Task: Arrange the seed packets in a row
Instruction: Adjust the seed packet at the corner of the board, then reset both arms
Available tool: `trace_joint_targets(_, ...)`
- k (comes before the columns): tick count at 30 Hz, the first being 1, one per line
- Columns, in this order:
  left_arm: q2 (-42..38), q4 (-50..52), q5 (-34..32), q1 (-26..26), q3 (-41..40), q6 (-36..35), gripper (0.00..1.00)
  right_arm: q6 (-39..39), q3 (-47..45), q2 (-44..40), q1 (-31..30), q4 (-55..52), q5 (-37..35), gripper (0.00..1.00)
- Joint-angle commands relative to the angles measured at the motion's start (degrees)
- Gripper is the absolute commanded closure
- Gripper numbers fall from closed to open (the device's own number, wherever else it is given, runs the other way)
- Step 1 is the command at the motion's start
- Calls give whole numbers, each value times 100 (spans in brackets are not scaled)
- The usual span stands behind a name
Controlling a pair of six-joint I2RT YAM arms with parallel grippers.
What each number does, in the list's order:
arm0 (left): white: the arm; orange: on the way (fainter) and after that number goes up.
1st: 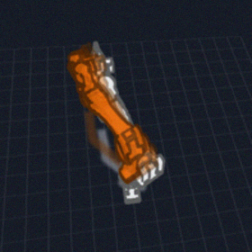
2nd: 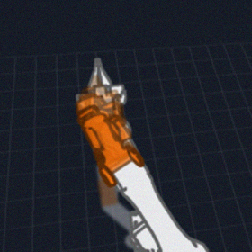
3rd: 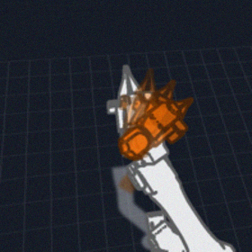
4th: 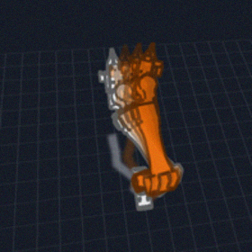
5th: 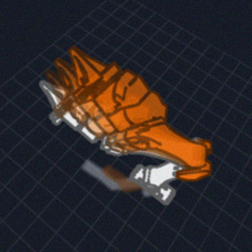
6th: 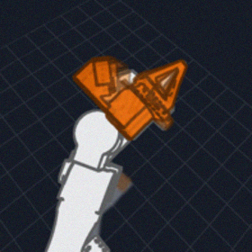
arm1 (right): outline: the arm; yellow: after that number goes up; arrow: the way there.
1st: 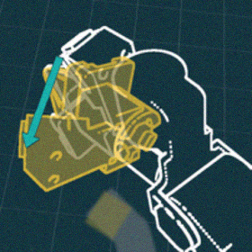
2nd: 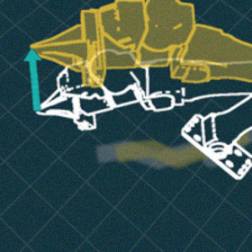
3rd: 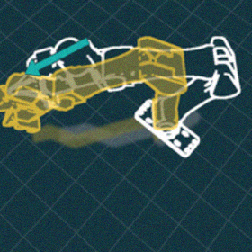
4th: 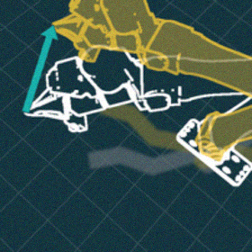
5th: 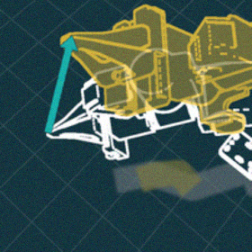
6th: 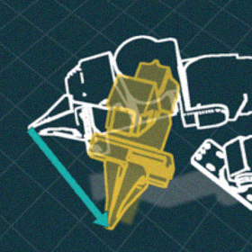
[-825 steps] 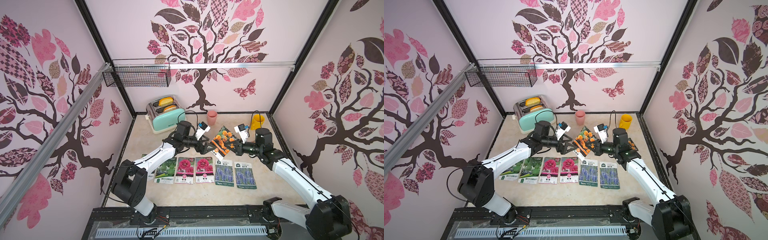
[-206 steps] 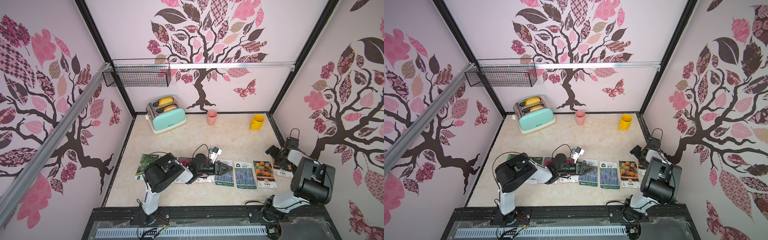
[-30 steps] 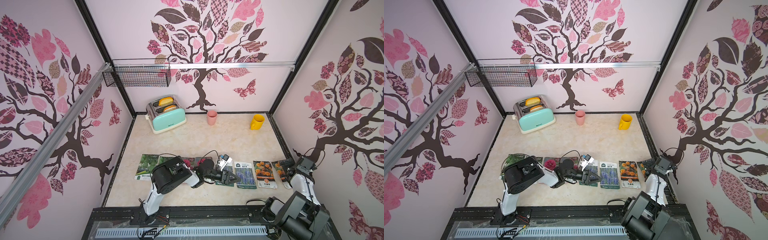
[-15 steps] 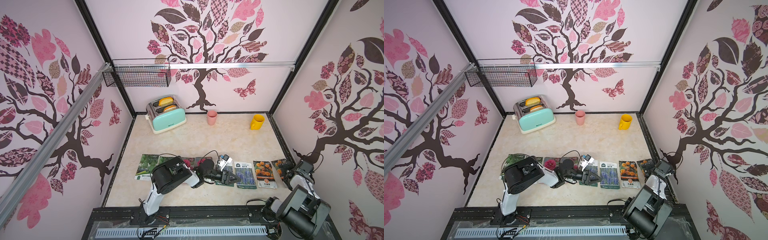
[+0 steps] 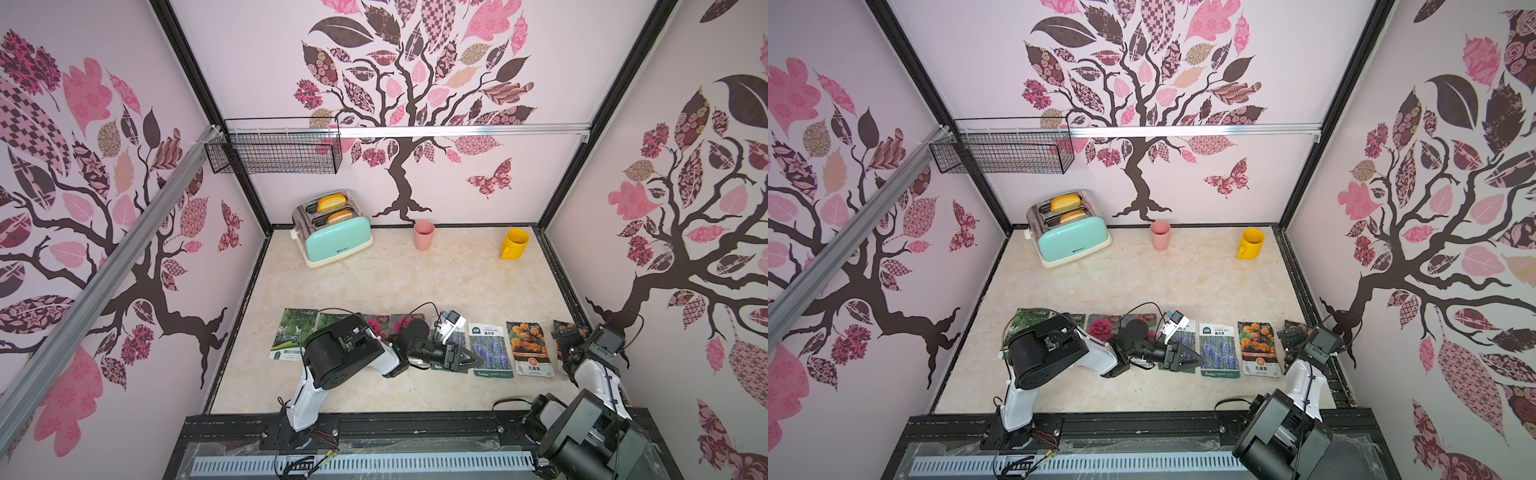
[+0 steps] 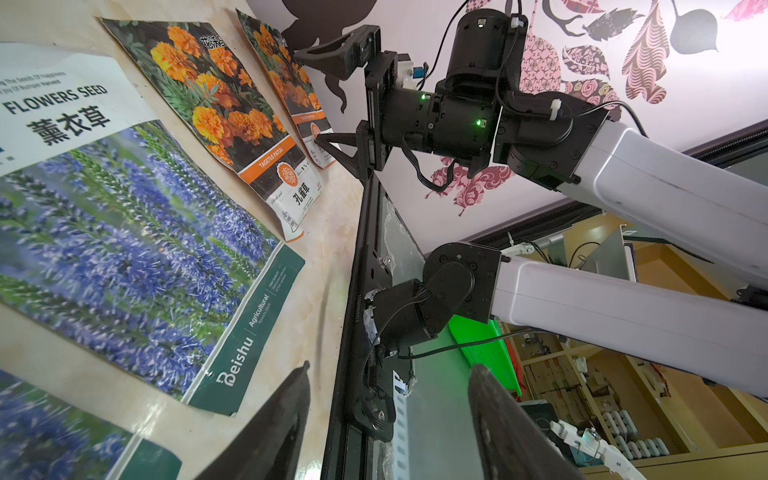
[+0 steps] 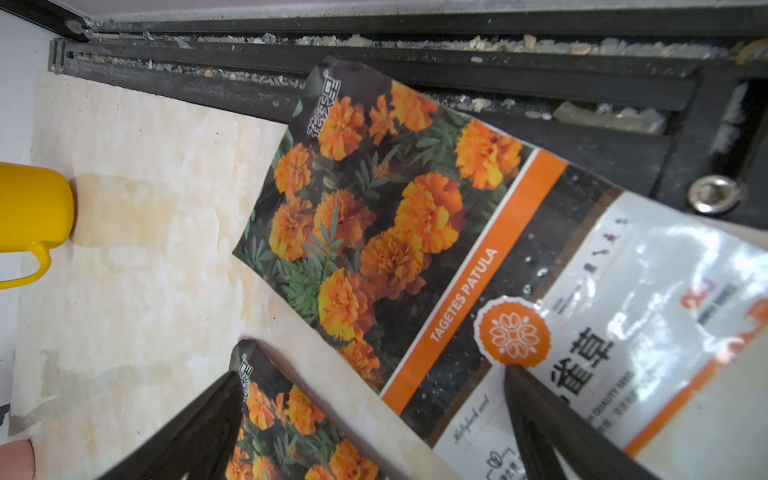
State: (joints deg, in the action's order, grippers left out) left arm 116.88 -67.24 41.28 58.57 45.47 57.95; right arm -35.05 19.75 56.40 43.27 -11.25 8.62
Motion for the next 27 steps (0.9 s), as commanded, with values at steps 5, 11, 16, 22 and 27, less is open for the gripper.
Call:
trace_joint_targets(5,-313,89,-65,-60,-56,-103,36,238,848,-294,-46,-873,10,0)
trace_joint_targets(11,-1675,1647,-298,-1062,-541,-555,31,556,1402,-284,-1363,-556,-159,0)
trace_joint_targets(16,-3706,5829,-2619,-2247,-509,-2300,23,1139,1841,624,-2882,358,37,1)
trace_joint_targets(22,-4204,7043,-4135,-3752,-77,-2549,14,1792,1708,1871,-3461,1999,233,1)
trace_joint_targets(27,-3889,7398,-5181,-4758,233,-4065,9,1945,894,2087,-3489,3919,-278,0)
